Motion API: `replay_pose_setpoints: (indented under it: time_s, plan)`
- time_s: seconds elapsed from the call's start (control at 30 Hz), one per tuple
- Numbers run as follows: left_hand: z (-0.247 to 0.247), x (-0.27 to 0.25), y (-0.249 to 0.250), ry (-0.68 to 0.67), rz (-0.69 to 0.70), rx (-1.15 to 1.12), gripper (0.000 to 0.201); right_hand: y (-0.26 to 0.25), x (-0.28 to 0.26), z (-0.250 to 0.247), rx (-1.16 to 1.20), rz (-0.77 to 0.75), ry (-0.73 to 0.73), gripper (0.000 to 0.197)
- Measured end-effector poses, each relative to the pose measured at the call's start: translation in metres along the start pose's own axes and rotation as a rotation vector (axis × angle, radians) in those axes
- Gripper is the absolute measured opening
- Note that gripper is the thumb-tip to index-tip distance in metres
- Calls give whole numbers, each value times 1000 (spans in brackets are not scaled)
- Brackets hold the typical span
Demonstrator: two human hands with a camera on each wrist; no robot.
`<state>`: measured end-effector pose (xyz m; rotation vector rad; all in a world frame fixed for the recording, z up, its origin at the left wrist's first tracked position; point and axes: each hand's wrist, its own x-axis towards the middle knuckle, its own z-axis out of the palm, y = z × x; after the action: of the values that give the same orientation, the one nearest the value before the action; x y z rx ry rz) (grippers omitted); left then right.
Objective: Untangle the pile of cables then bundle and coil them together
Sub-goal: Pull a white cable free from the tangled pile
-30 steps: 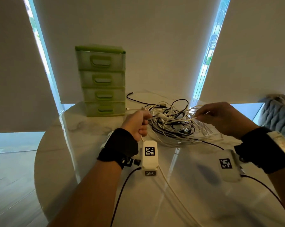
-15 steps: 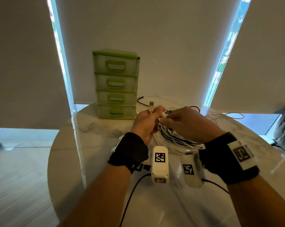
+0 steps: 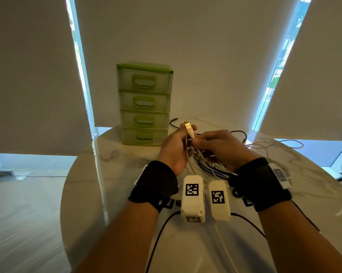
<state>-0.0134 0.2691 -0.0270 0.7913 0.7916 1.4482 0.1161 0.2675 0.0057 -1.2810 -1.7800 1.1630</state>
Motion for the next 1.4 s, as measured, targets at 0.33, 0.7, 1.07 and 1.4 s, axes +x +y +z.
replay_pose_setpoints:
  time_s: [0.33,0.7,1.07,1.4]
  plan:
    - [-1,0,1,-151,90,-14,29,-7,4,-1,48,13,-22,22]
    - [-17,10,18,159,146,-489,27,-6,1,-24,-527,-14,-210,24]
    - [-44,12,34,203,186,-224,26,16,0,-96,-432,-54,235,15]
    - [20,-18,-5,8,176,558,23,-40,-27,-36,-46,-359,-135,28]
